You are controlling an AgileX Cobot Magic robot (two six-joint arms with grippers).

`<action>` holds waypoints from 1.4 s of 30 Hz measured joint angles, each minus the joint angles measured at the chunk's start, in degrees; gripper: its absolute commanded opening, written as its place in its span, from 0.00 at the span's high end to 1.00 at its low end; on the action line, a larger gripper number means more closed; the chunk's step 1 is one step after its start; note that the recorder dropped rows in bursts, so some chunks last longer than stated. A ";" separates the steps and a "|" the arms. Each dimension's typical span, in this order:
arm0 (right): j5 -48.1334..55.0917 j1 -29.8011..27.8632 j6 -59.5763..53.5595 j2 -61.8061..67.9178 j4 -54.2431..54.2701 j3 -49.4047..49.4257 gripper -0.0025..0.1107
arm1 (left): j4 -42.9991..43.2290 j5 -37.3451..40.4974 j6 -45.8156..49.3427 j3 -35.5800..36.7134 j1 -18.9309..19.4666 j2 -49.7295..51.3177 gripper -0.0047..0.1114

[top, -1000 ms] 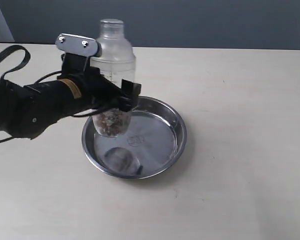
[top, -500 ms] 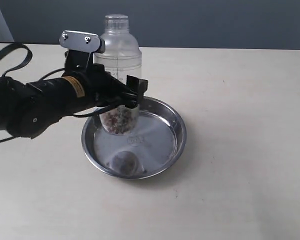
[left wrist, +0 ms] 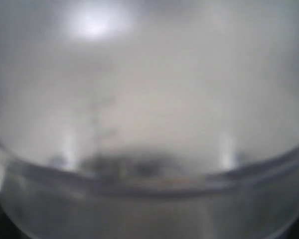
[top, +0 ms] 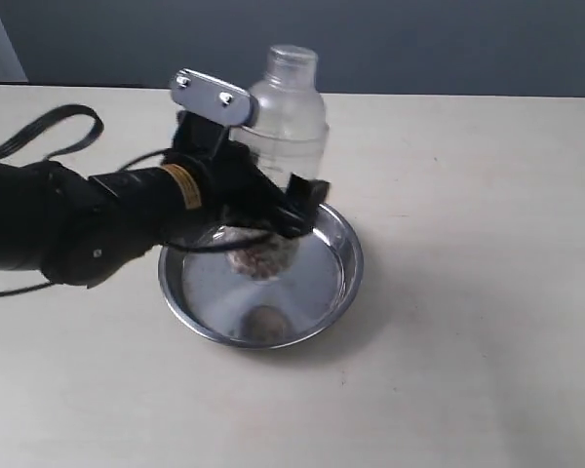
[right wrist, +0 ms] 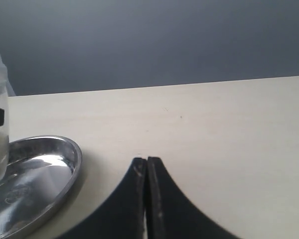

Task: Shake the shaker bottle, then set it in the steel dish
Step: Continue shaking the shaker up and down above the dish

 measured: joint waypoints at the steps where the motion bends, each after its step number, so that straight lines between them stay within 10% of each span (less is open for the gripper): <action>1: 0.00 0.00 0.00 0.00 0.00 0.00 0.99 | 1.20 0.54 1.91 0.00 0.58 0.00 0.96; 7: 0.00 0.00 0.00 0.00 0.00 0.00 0.99 | -15.54 0.66 6.51 0.74 5.41 -0.29 0.96; 10: 0.00 0.00 0.00 0.00 0.00 0.00 0.99 | 0.85 2.22 5.65 0.98 3.68 -1.59 0.96; 13: 0.00 0.00 0.00 0.00 0.00 0.00 0.99 | -12.77 -1.18 1.93 1.33 3.95 -0.66 0.96; 16: 0.00 0.00 0.00 0.00 0.00 0.00 0.99 | 9.87 2.17 -0.61 1.46 -0.19 -0.55 0.96; 19: 0.00 0.00 0.00 0.00 0.00 0.00 0.99 | -6.34 -1.01 -0.81 2.08 2.64 2.32 0.96; 42: 0.00 0.00 0.00 0.00 0.00 0.00 0.99 | 7.30 -5.97 -7.91 1.61 3.06 -5.84 0.96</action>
